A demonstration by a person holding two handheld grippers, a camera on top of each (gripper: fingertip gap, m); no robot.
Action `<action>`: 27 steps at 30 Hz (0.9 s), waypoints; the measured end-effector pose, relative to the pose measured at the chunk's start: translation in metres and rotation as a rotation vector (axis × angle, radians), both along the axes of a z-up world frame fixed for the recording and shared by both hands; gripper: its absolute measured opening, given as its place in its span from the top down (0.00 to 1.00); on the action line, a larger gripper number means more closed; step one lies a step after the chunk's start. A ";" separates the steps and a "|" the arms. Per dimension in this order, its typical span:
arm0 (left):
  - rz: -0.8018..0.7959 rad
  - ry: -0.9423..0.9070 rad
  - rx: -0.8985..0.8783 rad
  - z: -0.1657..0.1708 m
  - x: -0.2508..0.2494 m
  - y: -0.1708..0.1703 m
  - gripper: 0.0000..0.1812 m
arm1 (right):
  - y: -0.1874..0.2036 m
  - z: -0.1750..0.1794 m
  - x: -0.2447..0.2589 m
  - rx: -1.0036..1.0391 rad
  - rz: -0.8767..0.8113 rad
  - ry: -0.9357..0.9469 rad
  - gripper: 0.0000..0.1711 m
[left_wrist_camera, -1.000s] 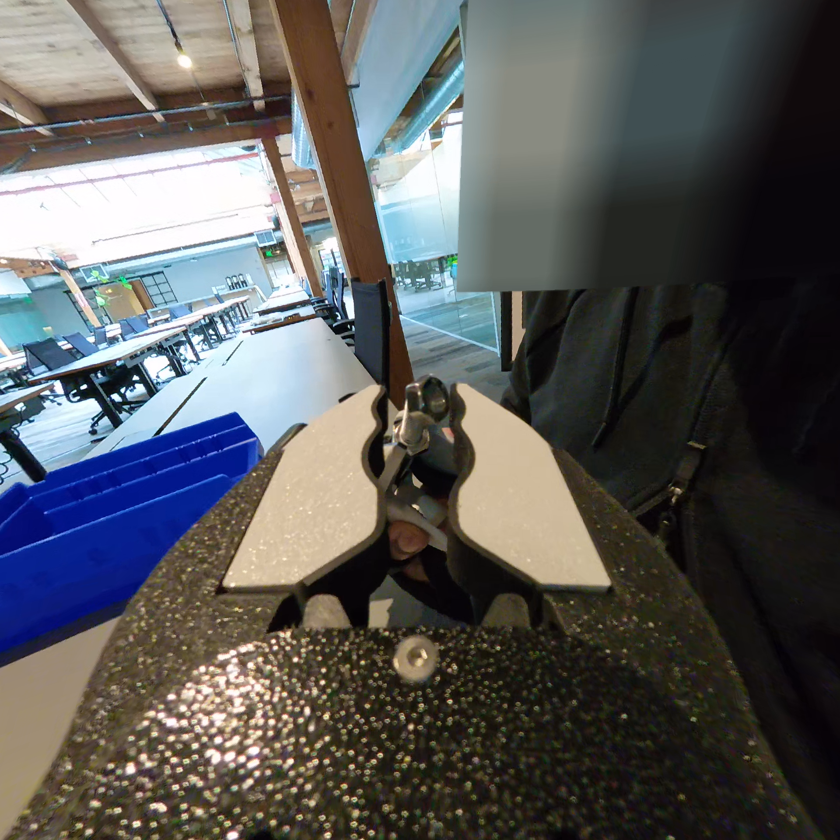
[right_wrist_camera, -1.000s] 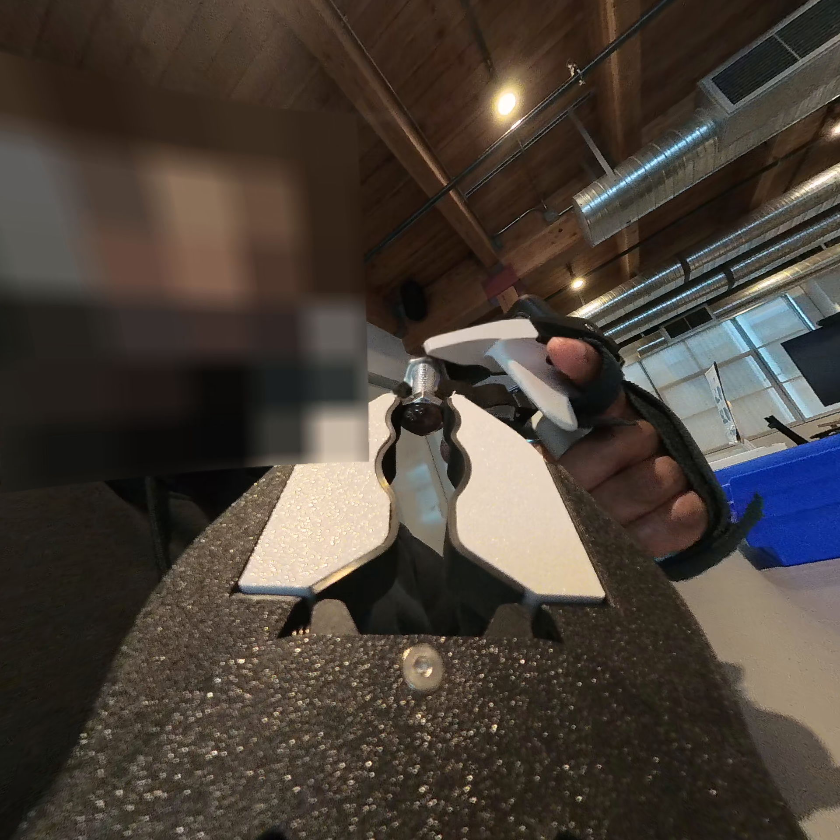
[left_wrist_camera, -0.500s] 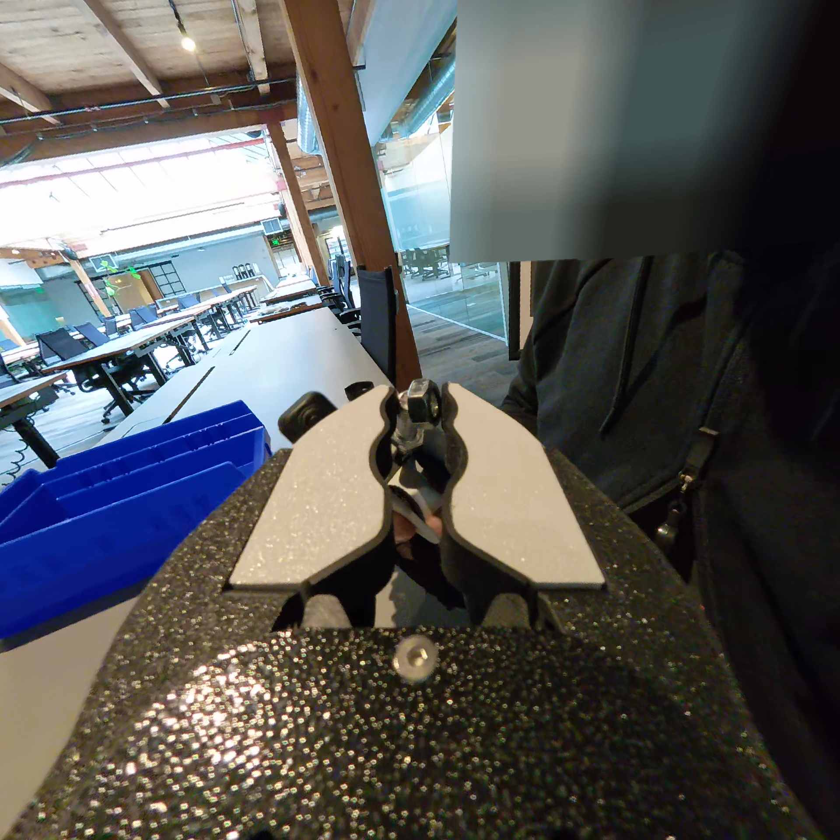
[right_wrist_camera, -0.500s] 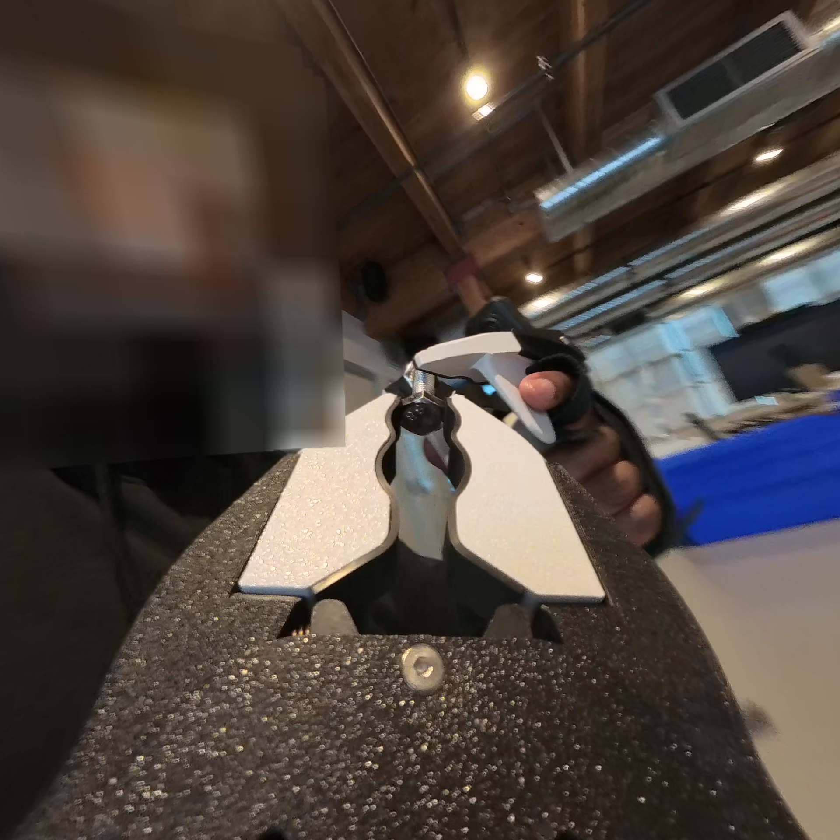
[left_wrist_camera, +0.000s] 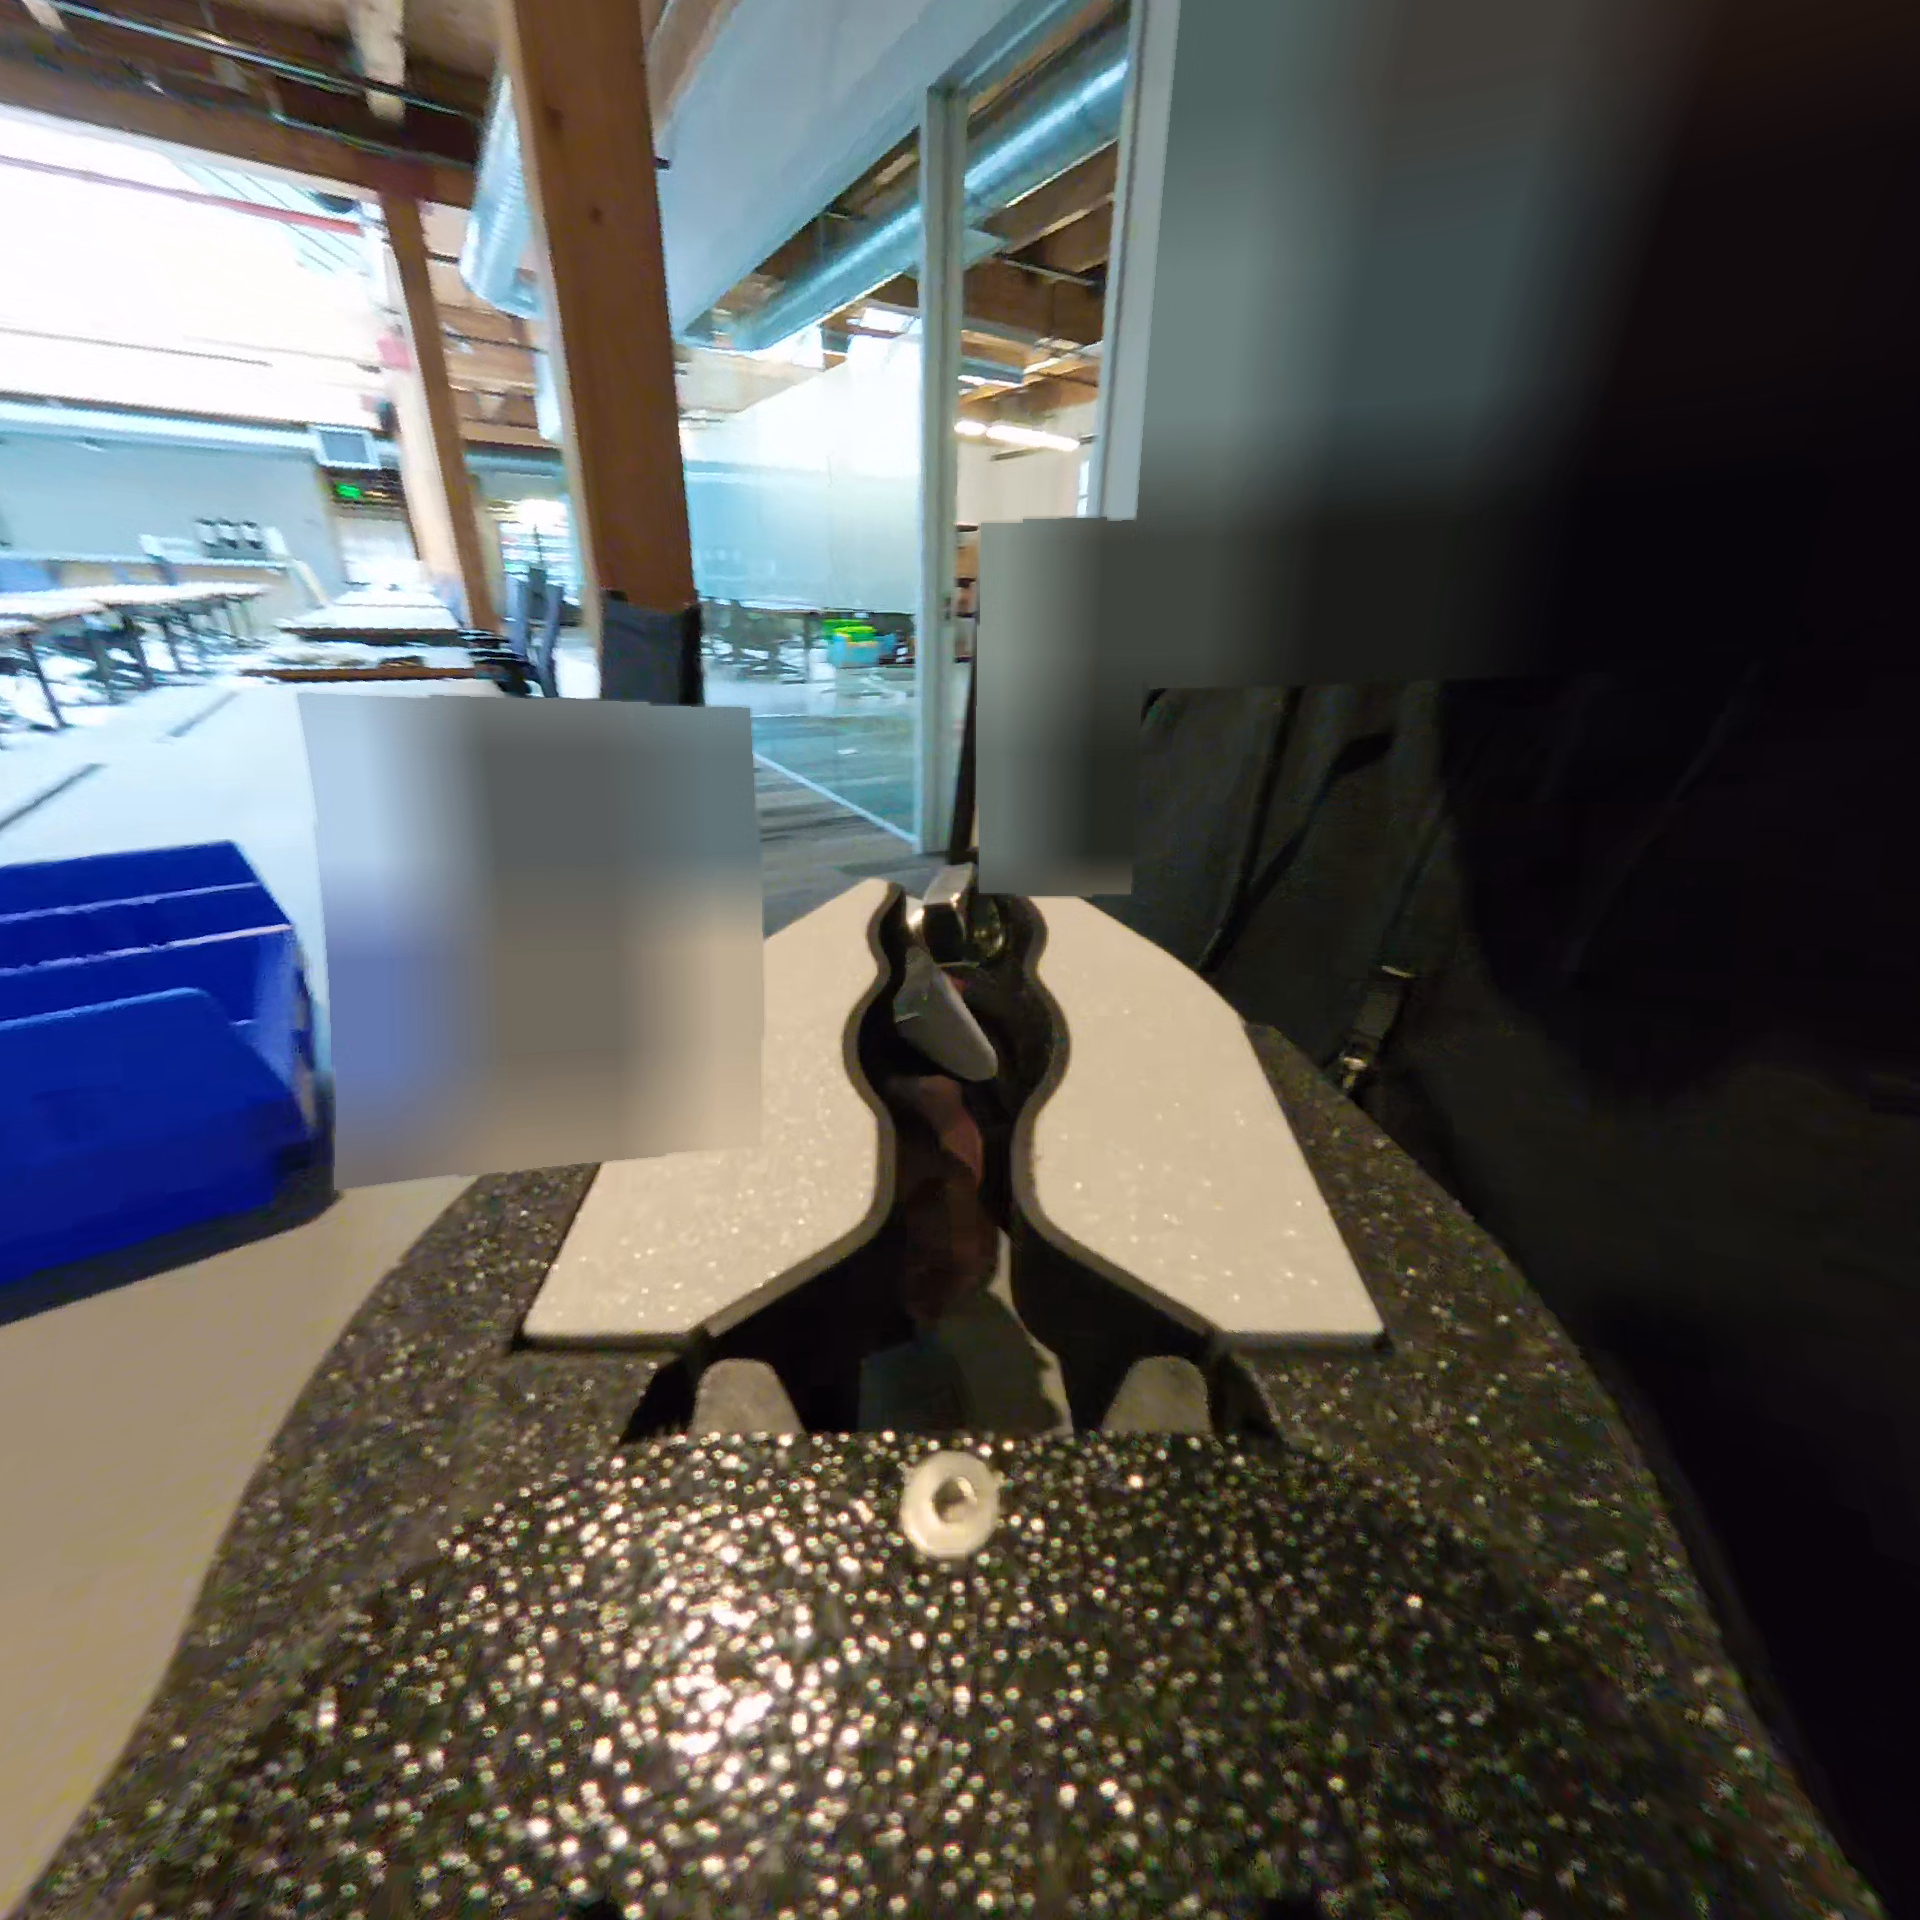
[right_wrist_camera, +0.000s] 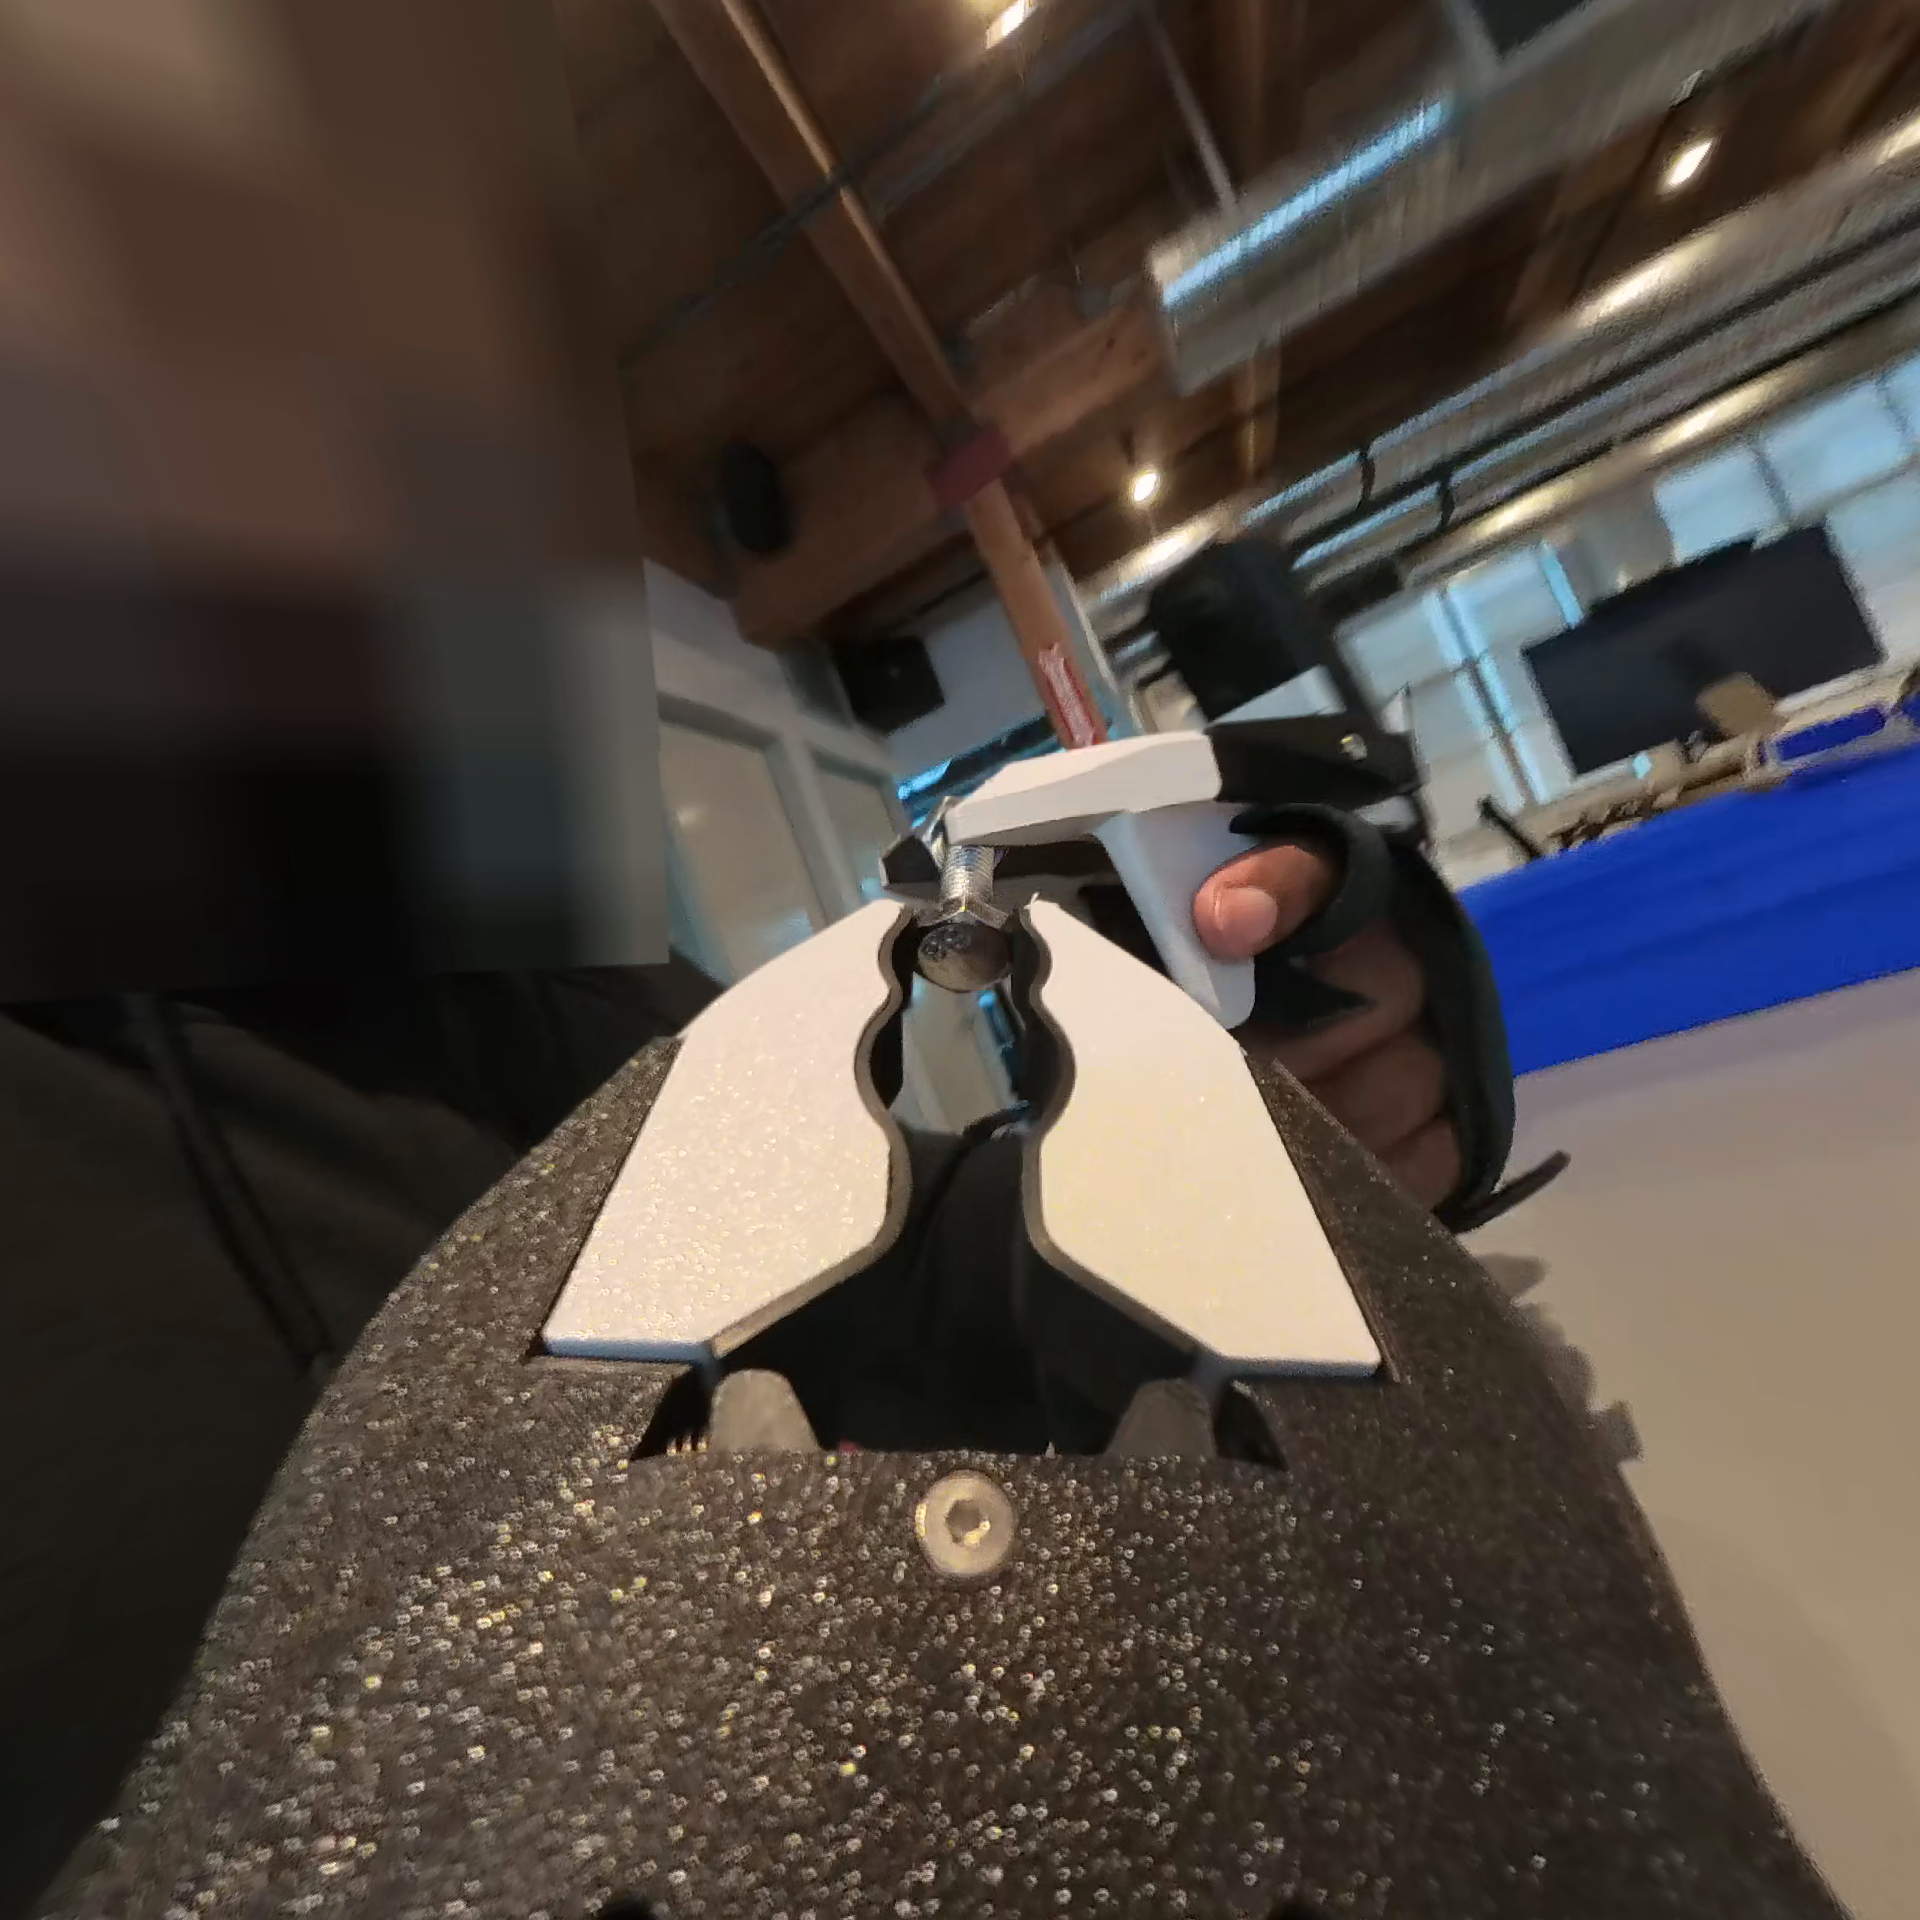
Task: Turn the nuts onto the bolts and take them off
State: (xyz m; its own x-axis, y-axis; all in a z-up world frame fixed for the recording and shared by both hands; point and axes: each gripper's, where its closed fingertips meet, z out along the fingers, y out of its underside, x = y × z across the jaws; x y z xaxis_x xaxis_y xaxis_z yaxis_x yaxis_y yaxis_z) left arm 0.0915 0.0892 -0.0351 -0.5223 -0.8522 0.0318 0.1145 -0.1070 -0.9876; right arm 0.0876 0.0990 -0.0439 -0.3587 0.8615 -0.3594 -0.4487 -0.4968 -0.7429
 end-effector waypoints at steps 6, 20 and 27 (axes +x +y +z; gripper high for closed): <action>-0.218 0.005 -0.174 0.005 -0.005 -0.013 0.89 | -0.013 0.000 -0.003 0.011 0.092 -0.001 0.90; -0.188 0.024 -0.224 0.004 -0.002 -0.006 0.89 | -0.008 -0.001 0.001 0.024 0.022 -0.012 0.90; -0.106 0.028 -0.163 0.001 -0.002 -0.002 0.90 | -0.004 -0.003 0.002 0.055 -0.045 -0.047 0.90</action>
State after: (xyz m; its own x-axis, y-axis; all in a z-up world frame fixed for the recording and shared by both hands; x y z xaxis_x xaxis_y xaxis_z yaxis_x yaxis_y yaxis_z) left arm 0.0899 0.0871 -0.0339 -0.6060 -0.7746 0.1808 0.0668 -0.2760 -0.9588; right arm 0.0900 0.0950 -0.0469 -0.3027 0.8952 -0.3271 -0.4334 -0.4350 -0.7893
